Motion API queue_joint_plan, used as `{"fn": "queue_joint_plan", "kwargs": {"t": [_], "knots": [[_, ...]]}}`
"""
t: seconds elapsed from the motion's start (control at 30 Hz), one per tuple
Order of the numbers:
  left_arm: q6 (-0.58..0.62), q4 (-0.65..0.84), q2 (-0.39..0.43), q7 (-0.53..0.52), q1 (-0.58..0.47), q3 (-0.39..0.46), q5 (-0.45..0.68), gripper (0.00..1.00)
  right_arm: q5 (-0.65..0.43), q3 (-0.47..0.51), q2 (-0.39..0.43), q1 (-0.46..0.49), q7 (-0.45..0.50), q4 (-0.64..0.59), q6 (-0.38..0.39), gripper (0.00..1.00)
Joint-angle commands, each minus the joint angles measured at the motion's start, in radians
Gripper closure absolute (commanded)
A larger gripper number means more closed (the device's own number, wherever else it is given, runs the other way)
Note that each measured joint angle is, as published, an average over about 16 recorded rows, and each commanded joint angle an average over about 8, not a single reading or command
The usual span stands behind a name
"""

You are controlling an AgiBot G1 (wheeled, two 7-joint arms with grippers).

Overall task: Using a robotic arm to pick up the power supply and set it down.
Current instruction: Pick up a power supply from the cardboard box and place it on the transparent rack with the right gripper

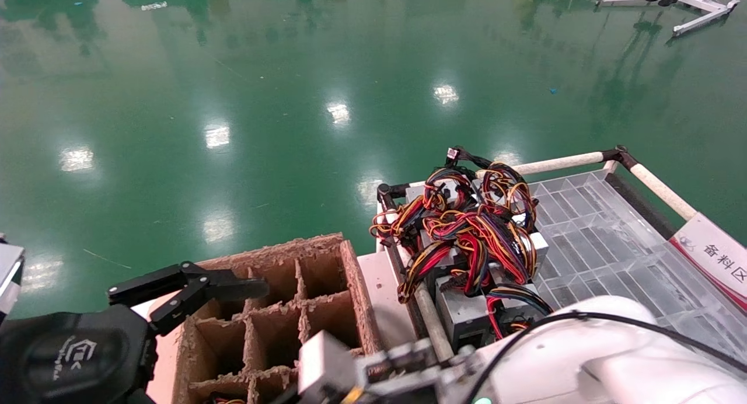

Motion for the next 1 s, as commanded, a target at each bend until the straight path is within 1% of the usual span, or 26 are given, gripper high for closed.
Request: {"fn": "queue_joint_plan", "kwargs": {"t": [0.03, 0.17, 0.37, 0.77, 1.0], "knots": [[0.000, 0.000, 0.000, 0.000, 0.000, 0.000, 0.000, 0.00, 0.041, 0.024, 0.017, -0.006, -0.015, -0.016, -0.024, 1.00], [0.000, 0.000, 0.000, 0.000, 0.000, 0.000, 0.000, 0.00, 0.114, 0.060, 0.073, -0.013, -0.024, 0.022, -0.036, 1.00], [0.000, 0.000, 0.000, 0.000, 0.000, 0.000, 0.000, 0.00, 0.200, 0.098, 0.180, -0.015, -0.023, 0.126, -0.035, 1.00], [0.000, 0.000, 0.000, 0.000, 0.000, 0.000, 0.000, 0.00, 0.295, 0.139, 0.371, -0.049, -0.015, 0.318, -0.016, 1.00], [0.000, 0.000, 0.000, 0.000, 0.000, 0.001, 0.000, 0.00, 0.364, 0.188, 0.474, -0.063, -0.024, 0.407, 0.004, 1.00]]}}
